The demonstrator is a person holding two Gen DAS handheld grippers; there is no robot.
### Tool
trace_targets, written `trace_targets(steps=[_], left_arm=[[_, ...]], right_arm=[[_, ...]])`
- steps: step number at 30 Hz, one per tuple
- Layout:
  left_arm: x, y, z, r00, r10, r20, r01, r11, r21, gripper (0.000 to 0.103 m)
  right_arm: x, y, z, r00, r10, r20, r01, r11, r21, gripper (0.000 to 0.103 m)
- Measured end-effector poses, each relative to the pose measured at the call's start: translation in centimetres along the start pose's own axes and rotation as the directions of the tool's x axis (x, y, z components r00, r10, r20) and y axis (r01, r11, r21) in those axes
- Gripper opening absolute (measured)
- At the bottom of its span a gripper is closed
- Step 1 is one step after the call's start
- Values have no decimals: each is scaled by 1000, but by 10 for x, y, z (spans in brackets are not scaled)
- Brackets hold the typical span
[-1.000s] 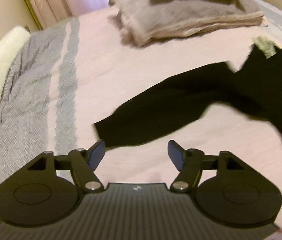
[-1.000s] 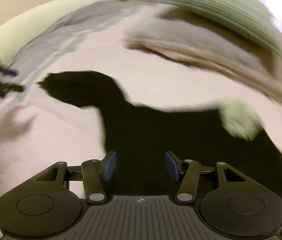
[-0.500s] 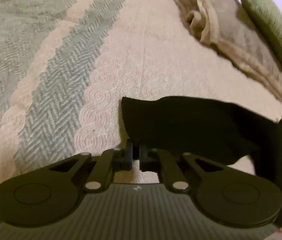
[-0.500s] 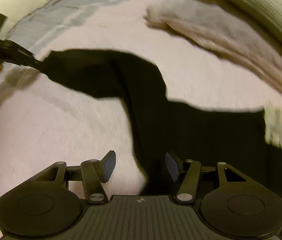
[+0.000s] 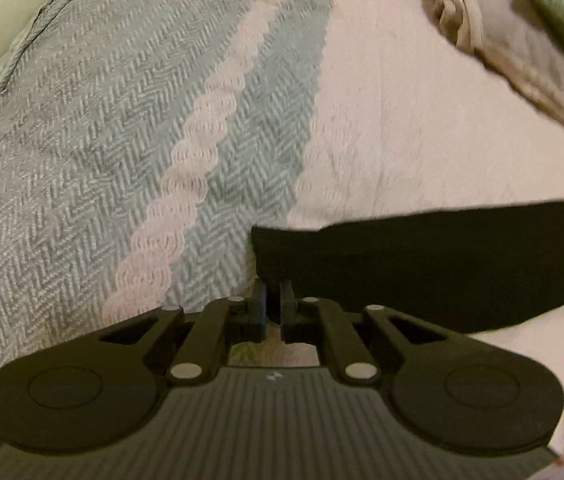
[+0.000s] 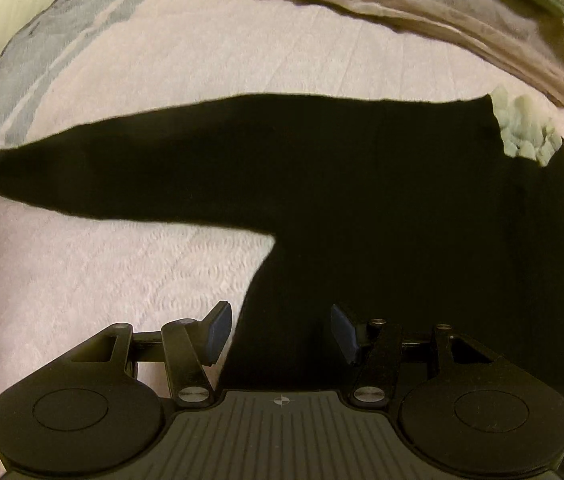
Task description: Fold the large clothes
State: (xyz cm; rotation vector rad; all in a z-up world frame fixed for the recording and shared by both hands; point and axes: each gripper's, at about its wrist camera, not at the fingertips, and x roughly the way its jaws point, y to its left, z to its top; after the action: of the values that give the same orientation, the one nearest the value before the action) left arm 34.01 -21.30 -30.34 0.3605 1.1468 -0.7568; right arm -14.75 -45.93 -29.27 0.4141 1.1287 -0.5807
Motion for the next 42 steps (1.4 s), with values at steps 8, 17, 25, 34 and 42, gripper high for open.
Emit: trace_targets(steps=[8, 17, 25, 34, 42], left_arm=[[-31, 1, -8, 995, 90, 49, -91, 996, 20, 14], [-107, -91, -30, 997, -14, 76, 3, 990, 143, 29], [-183, -234, -72, 990, -118, 72, 100, 970, 221, 58], [-231, -365, -175, 995, -71, 70, 54, 974, 220, 78], [-258, -432, -212, 996, -87, 28, 78, 969, 233, 88]], right_arm=[[-15, -44, -37, 996, -41, -82, 52, 989, 137, 52], [-111, -115, -103, 985, -148, -92, 170, 924, 343, 53], [-215, -199, -149, 978, -209, -6, 191, 879, 438, 76], [-259, -288, -206, 995, -94, 20, 79, 919, 387, 80], [-281, -304, -236, 999, 26, 21, -32, 916, 399, 80]])
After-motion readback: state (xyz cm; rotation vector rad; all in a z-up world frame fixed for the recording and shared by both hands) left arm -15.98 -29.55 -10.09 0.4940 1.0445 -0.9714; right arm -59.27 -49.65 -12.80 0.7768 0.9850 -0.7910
